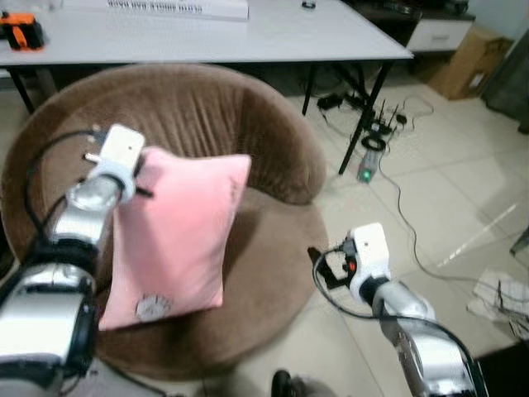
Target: Move the pillow to the sofa from floor
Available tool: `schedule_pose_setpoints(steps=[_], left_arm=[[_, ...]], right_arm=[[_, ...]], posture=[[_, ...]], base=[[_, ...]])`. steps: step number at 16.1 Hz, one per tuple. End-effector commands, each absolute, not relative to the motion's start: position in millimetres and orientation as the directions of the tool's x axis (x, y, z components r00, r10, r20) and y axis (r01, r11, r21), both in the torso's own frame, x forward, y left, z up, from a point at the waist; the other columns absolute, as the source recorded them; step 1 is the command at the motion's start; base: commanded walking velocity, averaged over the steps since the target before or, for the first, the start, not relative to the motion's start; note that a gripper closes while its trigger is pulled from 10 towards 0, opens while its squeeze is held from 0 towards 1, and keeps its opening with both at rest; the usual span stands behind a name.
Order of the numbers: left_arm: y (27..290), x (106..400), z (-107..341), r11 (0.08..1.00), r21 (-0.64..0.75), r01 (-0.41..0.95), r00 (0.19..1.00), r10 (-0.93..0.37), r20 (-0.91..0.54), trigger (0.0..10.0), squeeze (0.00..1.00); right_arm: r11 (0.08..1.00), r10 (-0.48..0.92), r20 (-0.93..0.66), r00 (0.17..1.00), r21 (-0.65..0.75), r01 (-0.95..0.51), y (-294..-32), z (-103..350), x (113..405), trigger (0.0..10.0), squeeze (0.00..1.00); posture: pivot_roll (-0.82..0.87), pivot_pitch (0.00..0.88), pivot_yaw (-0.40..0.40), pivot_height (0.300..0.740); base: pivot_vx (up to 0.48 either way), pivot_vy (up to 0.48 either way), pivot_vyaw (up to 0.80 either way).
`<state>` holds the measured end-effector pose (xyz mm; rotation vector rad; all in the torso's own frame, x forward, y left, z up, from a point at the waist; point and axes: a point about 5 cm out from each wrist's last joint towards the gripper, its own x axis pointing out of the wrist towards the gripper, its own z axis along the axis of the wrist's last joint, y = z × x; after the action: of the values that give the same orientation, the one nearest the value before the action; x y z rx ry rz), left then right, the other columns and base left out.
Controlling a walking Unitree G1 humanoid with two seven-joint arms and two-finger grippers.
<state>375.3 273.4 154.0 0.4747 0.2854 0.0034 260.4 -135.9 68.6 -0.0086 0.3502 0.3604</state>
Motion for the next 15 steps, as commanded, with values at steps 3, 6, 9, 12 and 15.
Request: schedule_pose_setpoints(steps=[3,6,9,12,15], left_arm=[[283,385,184,0.827,0.562,0.0,0.969,0.138,-0.203,10.0,0.0],[286,385,183,0.775,0.632,0.004,0.958,0.179,-0.225,10.0,0.0],[288,384,181,0.815,0.58,-0.021,0.954,0.19,-0.233,10.0,1.0],[290,383,180,0.818,0.574,-0.042,0.948,0.214,-0.236,10.0,1.0],[294,385,192,0.804,0.59,-0.08,0.952,0.237,-0.195,10.0,1.0]], right_arm=[[0.946,0.32,-0.323,0.891,0.049,-0.322,-138,74,260,10.0,0.31],[0.949,0.31,-0.322,0.894,0.056,-0.31,-138,75,258,10.0,0.3],[0.953,0.298,-0.325,0.898,0.056,-0.296,-141,74,255,10.0,0.31],[0.954,0.295,-0.332,0.896,0.053,-0.295,-143,74,252,10.0,0.31],[0.953,0.298,-0.332,0.895,0.051,-0.298,-143,73,252,10.0,0.3]], posture=[[-0.06,0.064,-0.089,0.74],[-0.08,0.069,-0.08,0.74],[-0.1,0.074,-0.08,0.74],[-0.1,0.079,-0.086,0.74],[-0.1,0.073,-0.086,0.74]], base=[[0.0,0.0,0.0],[0.0,0.0,0.0],[0.0,0.0,0.0],[0.0,0.0,0.0],[0.0,0.0,0.0]])
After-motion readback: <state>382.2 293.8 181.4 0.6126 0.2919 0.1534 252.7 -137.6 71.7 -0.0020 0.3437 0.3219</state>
